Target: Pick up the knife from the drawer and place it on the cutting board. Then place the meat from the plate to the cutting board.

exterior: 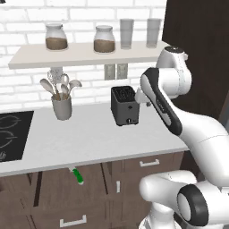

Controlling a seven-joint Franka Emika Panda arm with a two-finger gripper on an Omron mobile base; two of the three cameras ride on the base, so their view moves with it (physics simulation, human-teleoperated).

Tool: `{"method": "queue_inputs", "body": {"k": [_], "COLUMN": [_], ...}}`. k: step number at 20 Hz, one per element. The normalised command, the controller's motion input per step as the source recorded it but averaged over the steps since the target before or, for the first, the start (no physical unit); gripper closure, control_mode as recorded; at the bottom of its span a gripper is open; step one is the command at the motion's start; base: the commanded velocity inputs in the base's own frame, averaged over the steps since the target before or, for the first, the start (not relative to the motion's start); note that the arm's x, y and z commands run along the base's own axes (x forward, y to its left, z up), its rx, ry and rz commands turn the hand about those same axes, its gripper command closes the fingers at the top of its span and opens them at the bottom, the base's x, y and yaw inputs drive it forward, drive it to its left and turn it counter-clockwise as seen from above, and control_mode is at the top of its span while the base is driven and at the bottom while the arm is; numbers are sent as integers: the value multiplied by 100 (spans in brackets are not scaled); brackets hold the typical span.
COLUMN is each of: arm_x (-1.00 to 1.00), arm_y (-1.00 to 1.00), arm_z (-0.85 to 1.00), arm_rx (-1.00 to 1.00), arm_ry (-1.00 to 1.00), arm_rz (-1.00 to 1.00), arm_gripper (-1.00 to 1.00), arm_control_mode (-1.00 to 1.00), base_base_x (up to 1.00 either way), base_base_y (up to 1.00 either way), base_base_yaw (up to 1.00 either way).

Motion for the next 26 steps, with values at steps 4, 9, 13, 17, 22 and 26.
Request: {"method": "queue_inputs", "body": {"k": [4,9,13,17,22,26], "arm_x": [-5,-48,-65,-36,-24,-15], "arm_y": [0,6,1,1,0,3], "arm_z": [0,-4,-28,-36,-20,-10], "arm_rx": [0,0,0,0,0,0], "arm_ry": [-2,-2,0,0,0,0], "arm_rz": [0,0,0,0,0,0], "arm_gripper": [-100,-100,-100,-100,-100,-100], "arm_control_mode": [-100,-100,-100,-100,-100,-100], "base_base_x": [0,0,0,0,0,0], "base_base_y": [0,0,0,0,0,0], "base_base_yaw": [0,0,0,0,0,0]}}
